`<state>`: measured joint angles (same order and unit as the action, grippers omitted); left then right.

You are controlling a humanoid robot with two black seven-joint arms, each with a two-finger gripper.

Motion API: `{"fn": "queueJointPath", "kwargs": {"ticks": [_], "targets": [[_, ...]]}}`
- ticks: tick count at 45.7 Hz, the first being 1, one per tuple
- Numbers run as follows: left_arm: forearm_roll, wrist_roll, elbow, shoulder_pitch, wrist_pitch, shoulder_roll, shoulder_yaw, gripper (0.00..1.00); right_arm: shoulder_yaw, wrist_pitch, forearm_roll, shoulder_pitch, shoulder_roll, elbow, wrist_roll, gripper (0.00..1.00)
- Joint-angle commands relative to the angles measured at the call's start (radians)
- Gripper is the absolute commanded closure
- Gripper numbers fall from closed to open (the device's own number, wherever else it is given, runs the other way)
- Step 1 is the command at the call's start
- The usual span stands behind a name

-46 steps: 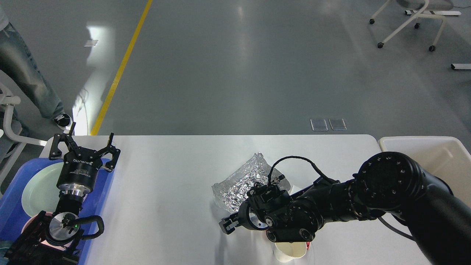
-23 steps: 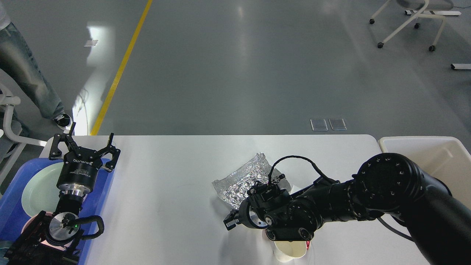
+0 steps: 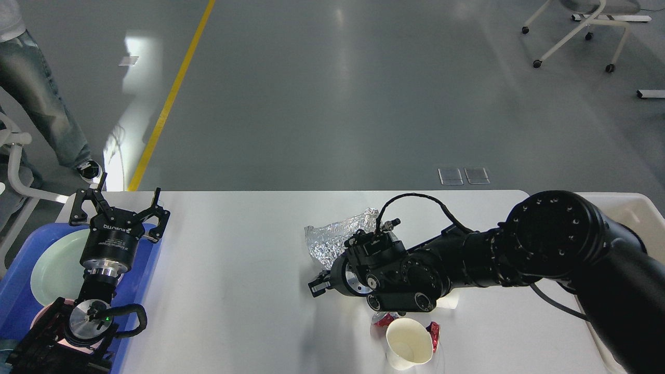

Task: Tidy desktop
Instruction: 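Close the right gripper on the foil tray edge, then lift the foil tray with the right gripper over the white bin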

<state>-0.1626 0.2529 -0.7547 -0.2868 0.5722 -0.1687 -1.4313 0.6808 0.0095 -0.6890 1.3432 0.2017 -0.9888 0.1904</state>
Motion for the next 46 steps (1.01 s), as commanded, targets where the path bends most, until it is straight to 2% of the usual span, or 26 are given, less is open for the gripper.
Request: {"fn": "queueJointPath", "kwargs": {"ticks": [1,10,20,33,41,46], "targets": [[0.000,0.000,0.000,0.000,0.000,0.000,0.000,0.03,0.011,0.007,0.031,0.082,-0.025,-0.048,0.001,1.00],[0.000,0.000,0.000,0.000,0.000,0.000,0.000,0.03,0.031,0.108,0.097,0.230,-0.110,-0.152,0.000,1.00],[0.000,0.000,0.000,0.000,0.000,0.000,0.000,0.03,0.091,0.248,0.204,0.488,-0.228,-0.300,0.001,1.00],[0.000,0.000,0.000,0.000,0.000,0.000,0.000,0.03,0.192,0.504,0.333,0.856,-0.389,-0.524,0.006,1.00],[0.000,0.000,0.000,0.000,0.000,0.000,0.000,0.03,0.348,0.553,0.511,1.051,-0.427,-0.639,0.004,1.00],[0.000,0.000,0.000,0.000,0.000,0.000,0.000,0.03,0.422,0.552,0.611,1.082,-0.424,-0.676,0.001,1.00]]}}
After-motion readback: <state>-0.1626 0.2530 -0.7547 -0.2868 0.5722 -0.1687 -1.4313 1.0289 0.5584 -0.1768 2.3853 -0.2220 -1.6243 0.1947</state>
